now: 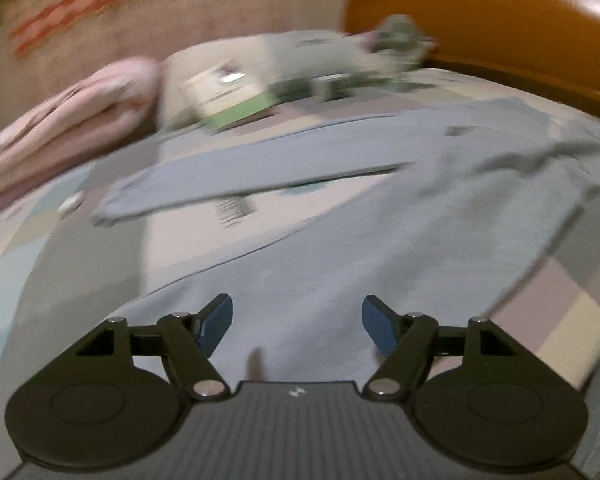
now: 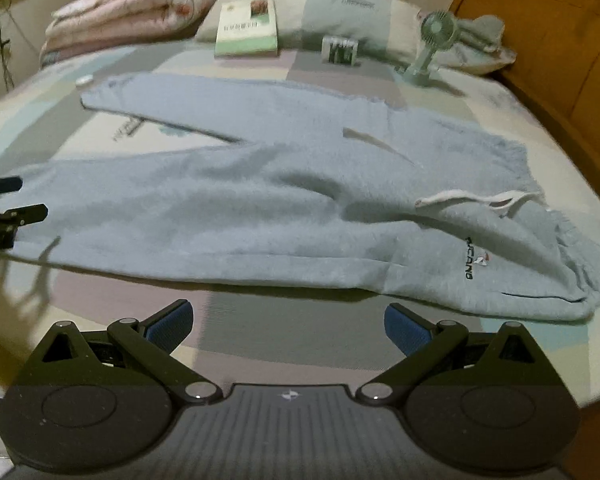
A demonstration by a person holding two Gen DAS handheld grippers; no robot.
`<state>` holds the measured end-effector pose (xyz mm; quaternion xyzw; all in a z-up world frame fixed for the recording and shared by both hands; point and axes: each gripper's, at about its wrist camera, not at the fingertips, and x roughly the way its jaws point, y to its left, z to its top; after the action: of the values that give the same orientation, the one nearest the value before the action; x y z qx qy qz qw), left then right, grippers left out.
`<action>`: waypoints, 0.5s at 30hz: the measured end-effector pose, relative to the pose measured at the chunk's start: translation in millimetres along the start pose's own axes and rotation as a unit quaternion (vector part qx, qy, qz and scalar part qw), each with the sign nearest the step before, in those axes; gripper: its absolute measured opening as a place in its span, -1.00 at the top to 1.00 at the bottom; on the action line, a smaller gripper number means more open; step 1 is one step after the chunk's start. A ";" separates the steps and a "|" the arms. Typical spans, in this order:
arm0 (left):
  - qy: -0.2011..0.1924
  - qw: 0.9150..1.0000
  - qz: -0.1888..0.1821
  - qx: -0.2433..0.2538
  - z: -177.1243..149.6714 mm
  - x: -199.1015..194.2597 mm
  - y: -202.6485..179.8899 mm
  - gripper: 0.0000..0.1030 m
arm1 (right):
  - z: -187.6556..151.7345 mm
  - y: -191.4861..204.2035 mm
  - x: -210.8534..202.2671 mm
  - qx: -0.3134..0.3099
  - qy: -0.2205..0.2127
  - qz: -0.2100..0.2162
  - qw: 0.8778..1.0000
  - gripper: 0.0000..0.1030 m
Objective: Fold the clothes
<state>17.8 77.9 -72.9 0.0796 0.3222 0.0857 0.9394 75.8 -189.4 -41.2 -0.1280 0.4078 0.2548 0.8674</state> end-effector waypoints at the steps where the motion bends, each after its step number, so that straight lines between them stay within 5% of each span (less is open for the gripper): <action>1: -0.003 1.000 -0.007 0.014 2.3 2.5 -9.9 -0.42 | 2.0 -4.8 8.8 0.001 0.008 0.011 1.000 -1.00; 8: -0.007 0.998 -0.059 0.036 20.9 17.3 -46.7 -0.42 | 7.3 -11.7 60.9 0.004 0.055 0.058 0.997 -1.00; 15: 0.004 0.997 -0.067 0.041 22.1 28.8 -57.1 -0.42 | -16.6 -8.8 67.0 -0.045 0.048 0.027 0.997 -1.00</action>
<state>60.1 26.4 -84.4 0.0958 0.3339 0.0093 0.9377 106.0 -181.3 -103.4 -0.1678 0.4403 0.2900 0.8330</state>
